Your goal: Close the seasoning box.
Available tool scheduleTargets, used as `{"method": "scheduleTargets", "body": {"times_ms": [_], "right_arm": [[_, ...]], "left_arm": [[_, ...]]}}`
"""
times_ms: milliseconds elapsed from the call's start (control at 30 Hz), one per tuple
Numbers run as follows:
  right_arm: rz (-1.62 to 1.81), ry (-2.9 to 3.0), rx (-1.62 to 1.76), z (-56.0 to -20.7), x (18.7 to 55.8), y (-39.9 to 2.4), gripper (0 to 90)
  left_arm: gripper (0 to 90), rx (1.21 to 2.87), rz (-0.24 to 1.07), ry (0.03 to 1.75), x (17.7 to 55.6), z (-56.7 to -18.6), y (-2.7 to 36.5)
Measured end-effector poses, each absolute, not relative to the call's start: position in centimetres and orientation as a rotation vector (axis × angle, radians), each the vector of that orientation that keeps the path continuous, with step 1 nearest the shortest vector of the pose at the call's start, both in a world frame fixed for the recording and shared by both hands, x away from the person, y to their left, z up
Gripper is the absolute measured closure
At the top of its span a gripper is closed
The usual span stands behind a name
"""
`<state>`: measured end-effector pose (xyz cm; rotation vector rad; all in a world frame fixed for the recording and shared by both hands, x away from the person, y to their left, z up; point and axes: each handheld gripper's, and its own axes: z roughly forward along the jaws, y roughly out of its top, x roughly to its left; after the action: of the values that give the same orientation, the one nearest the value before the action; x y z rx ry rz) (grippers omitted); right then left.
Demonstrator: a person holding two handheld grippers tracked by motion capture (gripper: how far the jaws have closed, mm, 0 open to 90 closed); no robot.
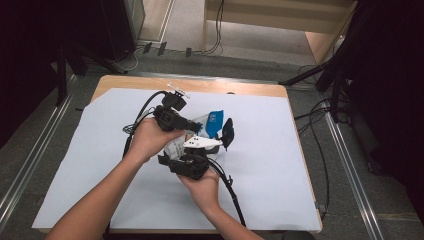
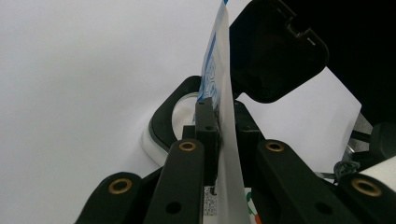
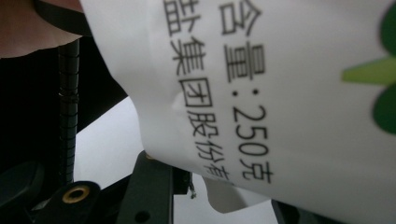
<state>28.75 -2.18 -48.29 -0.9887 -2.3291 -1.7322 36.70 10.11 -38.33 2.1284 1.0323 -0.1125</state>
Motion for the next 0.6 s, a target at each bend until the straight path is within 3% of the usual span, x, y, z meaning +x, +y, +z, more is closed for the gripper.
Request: {"method": "scheduleTargets", "body": {"times_ms": [600], "right_arm": [[-1.724,-2.346,-0.997,-48.28,28.73,-2.52,70.8]], "left_arm": [[85.7,2.128,-0.108,1.035,36.75,-38.40,9.84]]}}
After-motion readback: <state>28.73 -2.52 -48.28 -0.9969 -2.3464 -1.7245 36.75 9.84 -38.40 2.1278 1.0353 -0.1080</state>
